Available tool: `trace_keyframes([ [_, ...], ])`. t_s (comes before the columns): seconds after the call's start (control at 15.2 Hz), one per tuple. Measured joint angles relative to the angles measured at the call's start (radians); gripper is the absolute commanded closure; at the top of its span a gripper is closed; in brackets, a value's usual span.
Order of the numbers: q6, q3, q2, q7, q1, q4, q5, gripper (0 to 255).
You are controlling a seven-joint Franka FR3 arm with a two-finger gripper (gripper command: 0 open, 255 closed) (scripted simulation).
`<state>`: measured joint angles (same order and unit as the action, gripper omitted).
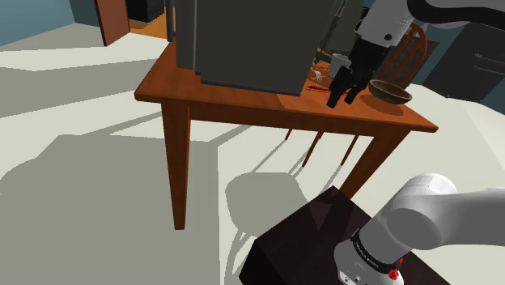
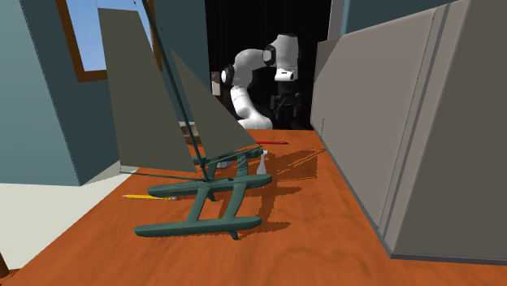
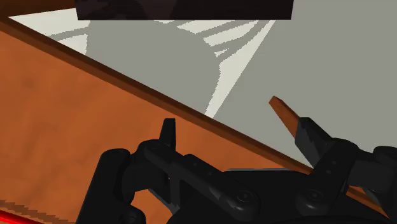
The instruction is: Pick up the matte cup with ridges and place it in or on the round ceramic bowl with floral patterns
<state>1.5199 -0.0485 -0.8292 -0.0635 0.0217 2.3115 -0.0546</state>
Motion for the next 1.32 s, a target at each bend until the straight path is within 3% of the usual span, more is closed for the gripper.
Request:
trace_keyframes([
  [0.59, 0.066, 0.111, 0.13, 0.149, -0.039, -0.082, 0.114, 0],
  [1.32, 0.14, 0.266, 0.413, 0.372, -0.076, -0.346, 0.21, 0],
])
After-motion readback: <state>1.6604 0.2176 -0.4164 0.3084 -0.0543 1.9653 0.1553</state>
